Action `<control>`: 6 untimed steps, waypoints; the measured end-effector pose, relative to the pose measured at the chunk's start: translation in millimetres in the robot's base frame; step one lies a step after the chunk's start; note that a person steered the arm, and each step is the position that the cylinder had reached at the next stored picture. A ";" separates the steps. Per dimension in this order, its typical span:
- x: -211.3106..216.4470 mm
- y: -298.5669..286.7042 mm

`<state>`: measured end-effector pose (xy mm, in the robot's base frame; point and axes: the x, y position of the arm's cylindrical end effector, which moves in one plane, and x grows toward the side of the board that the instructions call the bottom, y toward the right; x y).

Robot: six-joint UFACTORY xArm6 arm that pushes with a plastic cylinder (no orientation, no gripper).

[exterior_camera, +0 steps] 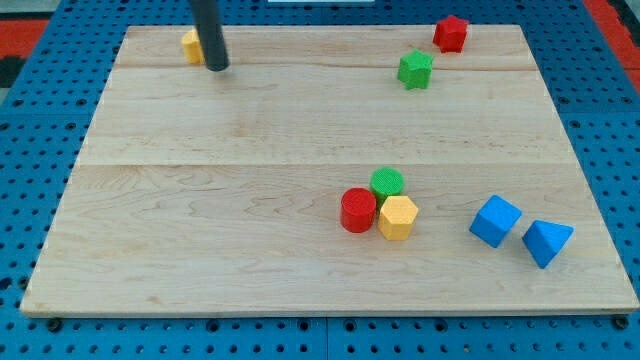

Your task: Move the heart to the top left corner of the board

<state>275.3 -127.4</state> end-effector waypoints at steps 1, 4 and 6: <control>-20.8 -22.5; -51.8 -24.7; -9.2 15.4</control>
